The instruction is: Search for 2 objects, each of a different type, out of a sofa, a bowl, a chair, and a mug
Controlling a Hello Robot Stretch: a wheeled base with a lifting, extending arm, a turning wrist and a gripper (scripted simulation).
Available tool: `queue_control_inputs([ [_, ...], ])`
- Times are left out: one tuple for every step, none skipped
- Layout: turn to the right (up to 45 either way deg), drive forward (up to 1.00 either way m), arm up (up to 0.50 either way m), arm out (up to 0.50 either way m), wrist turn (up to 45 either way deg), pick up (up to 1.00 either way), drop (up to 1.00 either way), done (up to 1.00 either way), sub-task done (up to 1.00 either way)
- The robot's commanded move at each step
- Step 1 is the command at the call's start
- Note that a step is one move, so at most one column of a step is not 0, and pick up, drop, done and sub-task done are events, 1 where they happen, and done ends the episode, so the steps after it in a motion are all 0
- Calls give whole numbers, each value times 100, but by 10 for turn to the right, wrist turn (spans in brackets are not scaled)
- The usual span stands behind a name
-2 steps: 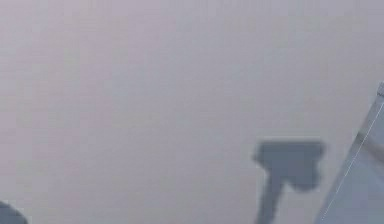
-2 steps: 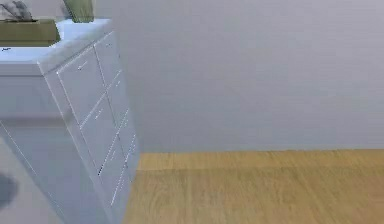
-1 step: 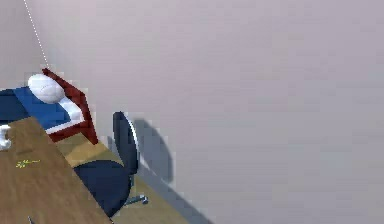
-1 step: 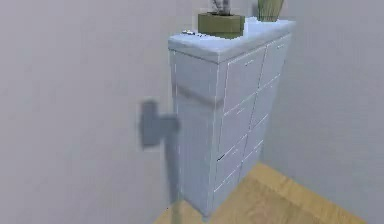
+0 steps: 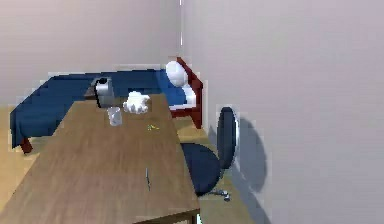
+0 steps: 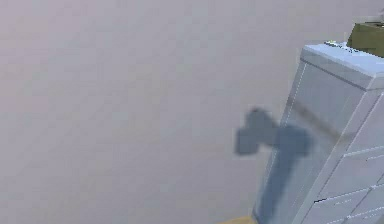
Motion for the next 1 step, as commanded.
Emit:
queue_control_inputs([
  [0, 0, 0, 0, 0, 0, 0, 100, 0],
])
